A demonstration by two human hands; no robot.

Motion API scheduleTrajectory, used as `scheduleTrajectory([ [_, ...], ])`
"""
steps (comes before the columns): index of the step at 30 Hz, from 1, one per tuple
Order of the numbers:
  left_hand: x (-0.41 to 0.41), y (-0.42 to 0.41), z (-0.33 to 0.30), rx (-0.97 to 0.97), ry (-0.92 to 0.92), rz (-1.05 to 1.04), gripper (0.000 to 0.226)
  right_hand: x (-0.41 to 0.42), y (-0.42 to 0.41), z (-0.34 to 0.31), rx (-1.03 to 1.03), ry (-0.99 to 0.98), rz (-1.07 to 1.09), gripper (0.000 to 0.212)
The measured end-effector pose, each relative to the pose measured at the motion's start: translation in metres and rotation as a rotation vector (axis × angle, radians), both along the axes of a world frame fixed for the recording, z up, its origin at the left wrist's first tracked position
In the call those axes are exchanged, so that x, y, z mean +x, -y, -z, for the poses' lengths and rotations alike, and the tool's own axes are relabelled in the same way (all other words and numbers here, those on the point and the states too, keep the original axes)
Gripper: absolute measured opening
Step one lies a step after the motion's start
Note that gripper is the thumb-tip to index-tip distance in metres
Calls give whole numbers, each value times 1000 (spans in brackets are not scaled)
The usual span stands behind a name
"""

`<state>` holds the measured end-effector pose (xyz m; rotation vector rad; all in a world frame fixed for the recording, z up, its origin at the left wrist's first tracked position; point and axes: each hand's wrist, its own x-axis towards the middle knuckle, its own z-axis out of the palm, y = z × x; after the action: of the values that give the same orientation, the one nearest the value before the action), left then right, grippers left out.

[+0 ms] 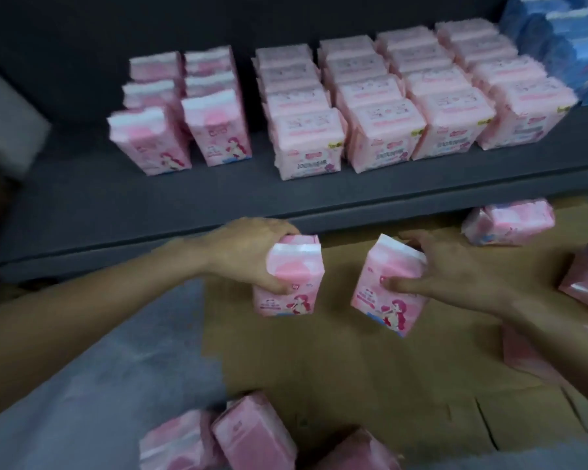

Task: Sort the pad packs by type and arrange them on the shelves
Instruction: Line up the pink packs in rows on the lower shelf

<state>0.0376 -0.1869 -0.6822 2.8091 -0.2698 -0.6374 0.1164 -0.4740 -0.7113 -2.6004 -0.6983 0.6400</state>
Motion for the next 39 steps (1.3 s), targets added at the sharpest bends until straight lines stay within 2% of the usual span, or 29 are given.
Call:
scheduleTrajectory([
  [5, -60, -117, -52, 147, 80, -2, 74, -17, -127, -53, 63, -23, -263, 68],
  [8, -93, -197, -84, 202, 214, -128, 77, -26, -213, -90, 169, 2, -371, 64],
  [12, -100, -281, -110, 280, 294, -280, 81, -26, -315, -108, 301, 4, -363, 69],
  [16, -85, -353, -113, 480, 359, -381, 79, -26, -412, -106, 419, -71, -299, 65],
  [20, -56, -398, -88, 682, 544, -475, 78, -4, -490, -100, 444, 64, -269, 77],
  [23, -23, -428, -69, 650, 617, -556, 76, 27, -541, -96, 333, 260, -267, 81],
  [26, 11, -450, -52, 598, 517, -642, 78, 59, -570, -85, 228, 414, -268, 81],
  [29, 28, -470, -32, 406, 503, -748, 79, 81, -587, -70, 238, 546, -330, 77],
  [33, 41, -492, -16, 201, 529, -724, 79, 100, -608, -60, 167, 576, -457, 76],
  [39, 56, -498, -4, 139, 523, -661, 72, 112, -616, -49, -31, 681, -450, 67],
])
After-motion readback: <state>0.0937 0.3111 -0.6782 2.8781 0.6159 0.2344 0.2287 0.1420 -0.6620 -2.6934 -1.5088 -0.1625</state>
